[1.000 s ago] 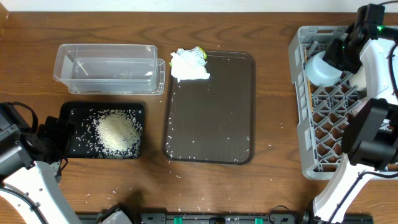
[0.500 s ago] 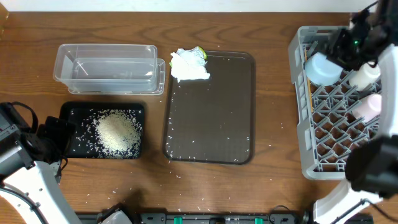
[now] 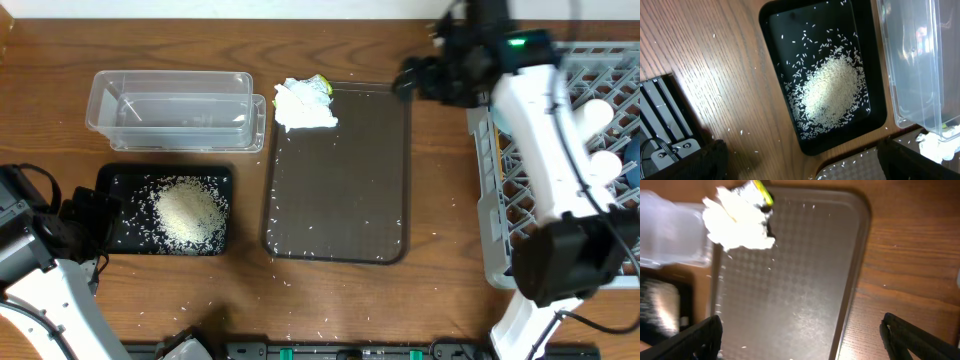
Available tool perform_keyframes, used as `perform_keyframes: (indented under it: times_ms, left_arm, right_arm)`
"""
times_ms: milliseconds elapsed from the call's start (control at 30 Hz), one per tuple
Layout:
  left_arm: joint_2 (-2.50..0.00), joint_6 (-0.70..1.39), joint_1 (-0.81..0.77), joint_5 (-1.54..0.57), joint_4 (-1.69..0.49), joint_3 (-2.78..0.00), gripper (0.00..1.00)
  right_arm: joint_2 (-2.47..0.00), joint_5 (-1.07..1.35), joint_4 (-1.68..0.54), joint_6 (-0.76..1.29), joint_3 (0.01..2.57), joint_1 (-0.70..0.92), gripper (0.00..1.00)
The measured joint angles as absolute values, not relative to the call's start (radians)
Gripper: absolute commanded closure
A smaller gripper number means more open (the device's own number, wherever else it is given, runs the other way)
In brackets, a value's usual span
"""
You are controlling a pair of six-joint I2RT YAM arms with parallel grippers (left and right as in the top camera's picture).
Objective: Sort waste into correct bins and load items into the dishwasher rack
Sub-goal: 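Lift the right gripper out of the rack and back, then reach the left gripper to the white tissue and grasp it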
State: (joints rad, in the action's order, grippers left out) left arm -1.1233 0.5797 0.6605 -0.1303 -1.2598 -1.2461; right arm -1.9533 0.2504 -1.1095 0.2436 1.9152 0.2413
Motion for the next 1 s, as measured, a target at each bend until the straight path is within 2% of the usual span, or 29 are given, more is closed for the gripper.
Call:
perform_keyframes:
  times_ms: [133,300,633,867,1000]
  left_arm:
    - [-1.123,0.580,0.661,-0.131,-1.260,-1.246,0.02]
    - [-1.123,0.580,0.661,-0.131,-1.260,-1.246,0.02]
    - [-1.123,0.580,0.660,-0.130,-1.260,-1.246,0.02]
    - [-1.123,0.580,0.661,-0.138,-1.261,-1.246,0.02]
    - [-1.123,0.580,0.661,-0.241,-1.333,-1.246,0.02]
  right_arm:
    - [-1.961,0.122,-1.122,0.244,1.915,0.300,0.01]
    - [-1.961,-0.028,-1.171,0.285,1.915,0.275,0.01]
    - [-1.961,-0.123,-1.321,0.379,1.914,-0.013,0.01]
    - [-1.961,-0.134,-1.322,0.392,1.915,-0.118,0.01]
    - [-1.961,-0.136,-1.323,0.395,1.915,-0.149,0.01]
